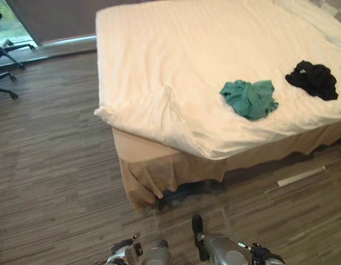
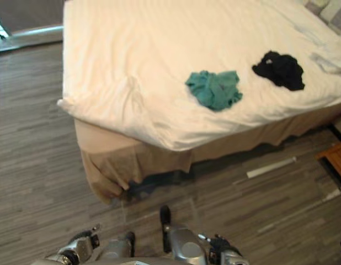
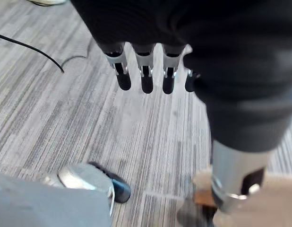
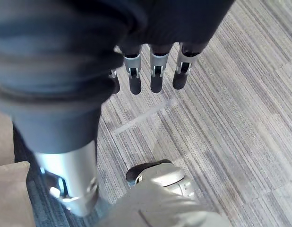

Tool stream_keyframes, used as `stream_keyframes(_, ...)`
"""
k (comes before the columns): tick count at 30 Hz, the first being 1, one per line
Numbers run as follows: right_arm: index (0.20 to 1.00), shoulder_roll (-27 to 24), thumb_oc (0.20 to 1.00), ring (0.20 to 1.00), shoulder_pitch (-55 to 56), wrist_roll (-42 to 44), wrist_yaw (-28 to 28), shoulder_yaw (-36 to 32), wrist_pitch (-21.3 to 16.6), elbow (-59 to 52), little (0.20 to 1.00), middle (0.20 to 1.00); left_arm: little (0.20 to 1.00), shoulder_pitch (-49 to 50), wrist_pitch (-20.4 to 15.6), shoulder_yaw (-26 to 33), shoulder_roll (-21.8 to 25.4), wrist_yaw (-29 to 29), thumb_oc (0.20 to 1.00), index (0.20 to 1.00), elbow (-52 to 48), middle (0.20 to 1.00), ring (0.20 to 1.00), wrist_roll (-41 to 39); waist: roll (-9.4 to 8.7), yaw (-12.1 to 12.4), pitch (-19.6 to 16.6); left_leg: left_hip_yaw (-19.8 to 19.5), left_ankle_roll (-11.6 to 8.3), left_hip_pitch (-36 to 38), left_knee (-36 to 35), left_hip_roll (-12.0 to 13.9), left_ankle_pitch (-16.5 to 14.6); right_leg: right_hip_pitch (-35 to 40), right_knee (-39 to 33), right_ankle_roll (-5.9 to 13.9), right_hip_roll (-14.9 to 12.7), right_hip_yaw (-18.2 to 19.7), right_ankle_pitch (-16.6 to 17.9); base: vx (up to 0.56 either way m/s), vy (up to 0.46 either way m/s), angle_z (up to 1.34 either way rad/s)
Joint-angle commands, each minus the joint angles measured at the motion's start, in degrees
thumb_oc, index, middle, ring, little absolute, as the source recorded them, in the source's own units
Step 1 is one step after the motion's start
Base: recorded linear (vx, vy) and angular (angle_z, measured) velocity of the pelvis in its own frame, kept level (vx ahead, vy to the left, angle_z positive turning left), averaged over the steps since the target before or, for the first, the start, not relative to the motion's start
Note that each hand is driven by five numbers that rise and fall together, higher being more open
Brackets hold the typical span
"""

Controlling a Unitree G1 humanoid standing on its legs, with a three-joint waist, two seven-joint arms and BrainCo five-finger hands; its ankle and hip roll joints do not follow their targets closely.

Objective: Tidy up the quilt and then pick up the clothes from the bed and put them into the laundry hamper.

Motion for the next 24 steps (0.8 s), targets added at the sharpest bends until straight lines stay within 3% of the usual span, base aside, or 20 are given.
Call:
stream_keyframes(1, 1.000, -2.07, 1.000, 1.000, 2.38, 3.32, -1.84, -1.95, -2.06, -0.84, 1.000, 1.000, 1.000, 3.35, -9.43, 0.73, 0.87, 8.04, 1.000, 1.000, -1.19, 1.000, 1.000, -6.70, -1.16, -0.21, -2.87, 8.43, 2.38, -0.32, -5.90, 2.64, 4.80, 4.44, -6.65, 5.12, -6.25, 3.54, 1.64, 0.13, 0.076, 1.61)
stream_keyframes(2, 1.000, -2.30, 1.000, 1.000, 2.37, 3.31, -1.53, -2.14, -3.09, -2.32, 1.000, 1.000, 1.000, 3.70, -13.81, 1.85, 1.05, 11.85, 1.000, 1.000, -4.25, 1.000, 1.000, -5.44, -0.67, 0.15, -2.84, 7.86, 1.49, -0.74, -8.83, 2.68, 7.02, 5.83, -8.19, 5.02, -5.49, 3.93, 1.46, 0.08, 0.095, 1.36)
stream_keyframes(3, 1.000, -2.32, 1.000, 1.000, 2.41, 3.19, -1.66, -2.22, -3.40, -3.06, 1.000, 1.000, 1.000, 3.78, -15.60, 2.20, 1.24, 13.45, 1.000, 1.000, -5.72, 1.000, 1.000, -3.99, -0.65, 0.33, -2.82, 7.35, 1.31, -1.04, -9.39, 2.53, 7.51, 6.21, -8.73, 5.00, -5.39, 4.31, 1.46, 0.08, 0.128, 1.21)
stream_keyframes(5, 1.000, -2.64, 1.000, 1.000, 2.51, 3.32, -2.07, -2.09, -3.17, -4.20, 1.000, 1.000, 1.000, 3.86, -16.03, 2.96, 1.33, 16.19, 1.000, 1.000, -9.01, 1.000, 1.000, -1.86, -0.35, 0.41, -2.99, 6.46, 1.37, -0.56, -11.18, 2.28, 7.96, 6.37, -9.40, 4.98, -5.24, 4.64, 1.38, 0.05, 0.121, 0.61)
stream_keyframes(6, 1.000, -3.40, 1.000, 1.000, 3.91, 2.47, -1.86, -2.33, -1.60, -7.18, 1.000, 1.000, 1.000, 3.57, -17.86, 3.07, 2.97, 24.23, 1.000, 1.000, -18.68, 1.000, 1.000, 4.86, 0.79, 0.06, -3.25, 5.13, 0.76, 0.20, -14.58, 2.14, 9.46, 6.07, -10.50, 5.29, -5.10, 5.16, 1.84, 0.07, 0.156, 0.33)
stream_keyframes(8, 1.000, -3.83, 1.000, 1.000, 4.52, 0.53, -0.91, -2.22, -1.27, -7.70, 1.000, 1.000, 1.000, 2.75, -18.72, 3.25, 4.80, 27.65, 1.000, 1.000, -22.92, 1.000, 1.000, 8.84, 1.54, -0.34, -3.11, 4.84, 0.74, 0.27, -15.56, 2.02, 9.77, 5.45, -10.41, 5.55, -5.20, 5.79, 1.89, 0.05, 0.183, -0.15)
stream_keyframes(10, 1.000, -4.05, 1.000, 1.000, 5.37, -1.87, -0.08, -1.38, -1.40, -7.79, 1.000, 1.000, 1.000, 0.35, -15.68, 4.42, 9.06, 29.85, 1.000, 1.000, -29.13, 1.000, 1.000, 13.39, 2.40, -0.99, -2.64, 5.25, 0.62, 0.29, -16.43, 2.18, 10.04, 4.51, -10.04, 5.95, -5.60, 5.99, 1.89, 0.02, 0.152, -0.46)
stream_keyframes(12, 1.000, -4.17, 1.000, 1.000, 6.32, -2.57, 0.19, -0.22, -1.12, -7.49, 1.000, 1.000, 1.000, -3.01, -9.76, 4.47, 14.85, 30.53, 1.000, 1.000, -35.86, 1.000, 1.000, 19.09, 2.91, -1.68, -1.78, 5.71, 0.58, -0.47, -16.34, 2.20, 10.05, 3.12, -9.37, 6.36, -6.22, 5.94, 1.85, 0.01, 0.103, -0.59)
stream_keyframes(15, 1.000, -6.18, 1.000, 1.000, 7.68, -4.17, 0.99, 0.47, -0.03, -7.05, 1.000, 1.000, 1.000, -10.25, -3.45, 3.76, 27.15, 26.08, 1.000, 1.000, -38.76, 1.000, 1.000, 25.74, 3.57, -3.42, 0.12, 6.51, 0.58, -1.91, -16.39, 2.74, 10.28, 0.36, -7.94, 6.68, -6.71, 6.33, 1.94, 0.03, 0.089, -0.34)
stream_keyframes(17, 1.000, -7.29, 1.000, 1.000, 7.93, -4.77, 1.45, 0.37, 0.48, -7.11, 1.000, 1.000, 1.000, -13.97, -2.14, 2.49, 32.44, 23.17, 1.000, 1.000, -38.25, 1.000, 1.000, 30.45, 3.66, -4.19, 0.90, 7.15, 0.56, -2.76, -16.48, 3.01, 10.44, -0.86, -7.50, 6.77, -6.84, 6.63, 2.07, 0.01, 0.045, -0.27)
stream_keyframes(18, 1.000, -8.84, 1.000, 1.000, 7.48, -4.01, 2.28, 0.75, -0.34, -7.10, 1.000, 1.000, 1.000, -20.05, -1.54, -0.68, 38.75, 20.03, 1.000, 1.000, -36.22, 1.000, 1.000, 31.72, 3.83, -5.08, 2.18, 8.01, 0.54, -4.21, -16.63, 3.35, 10.78, -2.96, -6.83, 6.88, -6.99, 6.86, 2.38, -0.02, 0.026, -0.32)
stream_keyframes(19, 1.000, -8.98, 1.000, 1.000, 7.32, -3.74, 2.41, 0.73, -0.44, -7.04, 1.000, 1.000, 1.000, -21.04, -1.58, -1.36, 39.45, 19.56, 1.000, 1.000, -35.77, 1.000, 1.000, 32.40, 3.81, -5.09, 2.35, 8.16, 0.54, -4.43, -16.69, 3.40, 10.86, -3.29, -6.71, 6.89, -7.01, 6.87, 2.43, -0.05, 0.032, -0.16)
stream_keyframes(20, 1.000, -10.41, 1.000, 1.000, 6.29, -2.42, 3.39, 1.00, -0.90, -7.49, 1.000, 1.000, 1.000, -27.63, -0.31, -6.17, 43.90, 17.97, 1.000, 1.000, -33.98, 1.000, 1.000, 34.92, 3.98, -6.02, 3.61, 8.83, 0.53, -6.02, -17.07, 3.61, 11.39, -5.47, -6.08, 6.96, -7.00, 7.12, 2.83, 0.00, 0.000, 0.00)
stream_keyframes(23, 1.000, -11.14, 1.000, 1.000, 5.33, -1.37, 3.81, 1.27, -1.18, -8.03, 1.000, 1.000, 1.000, -33.32, -0.03, -10.84, 46.41, 17.08, 1.000, 1.000, -32.06, 1.000, 1.000, 37.76, 4.05, -6.55, 4.59, 9.43, 0.53, -7.41, -17.38, 3.75, 11.74, -7.23, -5.54, 6.91, -6.87, 7.56, 3.07, -0.01, 0.010, -0.11)
stream_keyframes(24, 1.000, -11.74, 1.000, 1.000, 4.60, -1.22, 4.23, 1.59, -1.39, -8.78, 1.000, 1.000, 1.000, -38.37, 0.36, -15.07, 48.18, 16.53, 1.000, 1.000, -30.49, 1.000, 1.000, 39.03, 4.05, -7.30, 5.60, 10.13, 0.59, -8.77, -17.48, 3.81, 11.99, -8.79, -5.11, 6.93, -6.79, 8.05, 3.36, 0.02, 0.003, -0.17)
